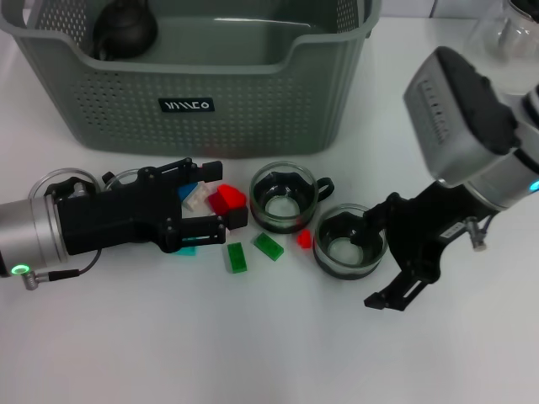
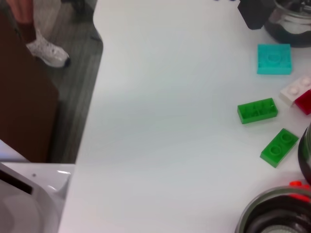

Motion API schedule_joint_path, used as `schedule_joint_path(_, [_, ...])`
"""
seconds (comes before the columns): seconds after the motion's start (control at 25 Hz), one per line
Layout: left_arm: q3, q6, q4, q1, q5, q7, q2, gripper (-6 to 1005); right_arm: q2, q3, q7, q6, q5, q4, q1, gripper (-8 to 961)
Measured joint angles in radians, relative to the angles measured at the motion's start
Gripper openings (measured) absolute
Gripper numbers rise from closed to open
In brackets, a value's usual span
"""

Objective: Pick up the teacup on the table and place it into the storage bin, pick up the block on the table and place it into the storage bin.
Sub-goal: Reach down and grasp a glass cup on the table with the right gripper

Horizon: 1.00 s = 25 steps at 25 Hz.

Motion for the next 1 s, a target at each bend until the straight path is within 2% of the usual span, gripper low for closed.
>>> schedule_joint_path(0.64, [0.000, 0.001, 0.000, 0.002, 0.000, 0.015, 0.008, 859, 0.010, -0.247, 0.102, 0.159, 0.005, -0.001, 0.023, 921])
schedule_joint_path(1.0, [-0.007, 0.001, 0.000, 0.004, 0.000, 0.027, 0.010, 860, 0.008, -0.276, 0.197, 0.187, 0.007, -0.003, 0.037, 919])
